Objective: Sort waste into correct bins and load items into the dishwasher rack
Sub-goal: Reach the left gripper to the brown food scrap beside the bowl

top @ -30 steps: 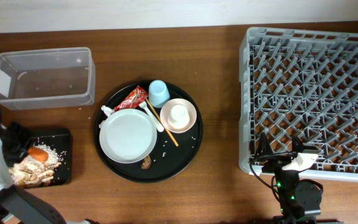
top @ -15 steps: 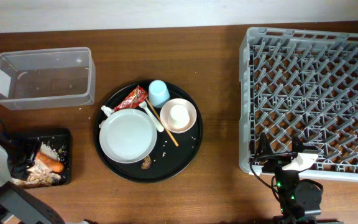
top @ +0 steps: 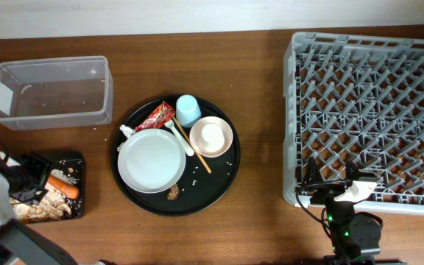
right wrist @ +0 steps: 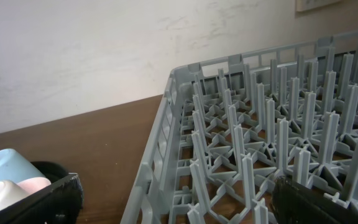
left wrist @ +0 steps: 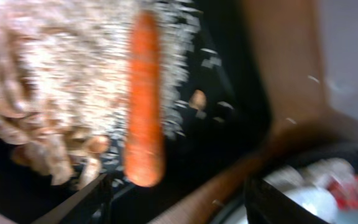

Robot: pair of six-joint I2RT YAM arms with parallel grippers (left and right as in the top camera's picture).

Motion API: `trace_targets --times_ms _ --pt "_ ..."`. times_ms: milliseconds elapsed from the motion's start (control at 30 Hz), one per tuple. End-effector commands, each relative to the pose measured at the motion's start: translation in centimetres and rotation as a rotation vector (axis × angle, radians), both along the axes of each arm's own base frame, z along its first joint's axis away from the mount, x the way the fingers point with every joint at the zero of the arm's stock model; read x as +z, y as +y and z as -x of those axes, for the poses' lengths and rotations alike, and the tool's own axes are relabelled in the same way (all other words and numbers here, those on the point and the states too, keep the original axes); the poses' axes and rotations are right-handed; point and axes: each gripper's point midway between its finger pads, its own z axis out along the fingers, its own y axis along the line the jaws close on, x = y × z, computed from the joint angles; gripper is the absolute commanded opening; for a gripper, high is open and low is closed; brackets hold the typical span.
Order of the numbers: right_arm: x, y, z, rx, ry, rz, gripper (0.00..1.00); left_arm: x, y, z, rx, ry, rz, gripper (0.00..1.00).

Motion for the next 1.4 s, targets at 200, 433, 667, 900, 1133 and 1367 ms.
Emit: trace_targets --times_ms 200,433,667,900,1133,1367 --pt "-0.3 -0.1 0.0 -0.001 0.006 0.01 0.99 12.2 -13.2 -2.3 -0.612 -0.526 0.107 0.75" --pt "-0.3 -0.1 0.0 -0.002 0.006 0.01 0.99 9.9 -24.2 1.2 -1.045 -0.314 0.141 0.79" --pt "-0.3 -0.1 0.0 -0.001 0.006 0.01 0.99 4.9 -27.1 5.2 -1.112 0.051 -0.058 0.86" --pt "-0.3 -0.1 0.0 -0.001 0.006 0.01 0.99 0.4 -27.6 6.4 -1.024 0.138 -0.169 0.99" --pt "-0.3 -0.1 0.0 -0.001 0.006 0.01 0.99 -3.3 -28.0 6.8 -0.982 0.122 -0.149 0.89" --pt "-0.3 -0.1 0.0 -0.001 0.006 0.01 0.99 -4.7 -28.9 5.6 -1.014 0.059 -0.157 0.78"
